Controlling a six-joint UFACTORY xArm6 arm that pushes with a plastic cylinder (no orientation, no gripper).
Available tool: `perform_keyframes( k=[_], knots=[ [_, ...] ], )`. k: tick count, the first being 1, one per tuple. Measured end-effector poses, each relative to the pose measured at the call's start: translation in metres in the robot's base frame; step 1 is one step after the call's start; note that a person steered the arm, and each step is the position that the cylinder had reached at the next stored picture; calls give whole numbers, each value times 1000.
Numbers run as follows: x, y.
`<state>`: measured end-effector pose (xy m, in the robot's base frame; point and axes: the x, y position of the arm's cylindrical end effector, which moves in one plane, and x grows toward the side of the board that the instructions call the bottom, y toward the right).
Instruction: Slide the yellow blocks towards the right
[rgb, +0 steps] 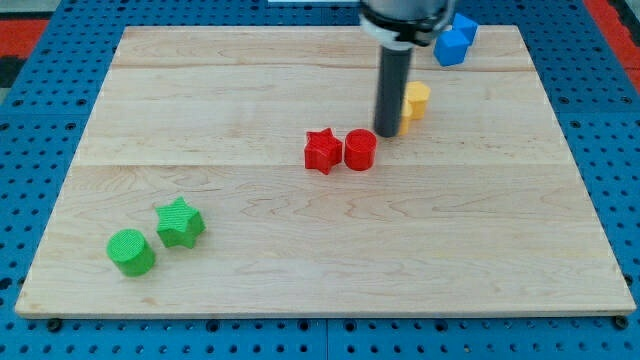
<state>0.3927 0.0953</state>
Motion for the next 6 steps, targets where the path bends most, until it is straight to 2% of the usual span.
perform_keyframes(
  k=[2,4,5,6],
  knots=[
    [-16,52],
    [20,49],
    [21,34],
    [7,56]
  ],
)
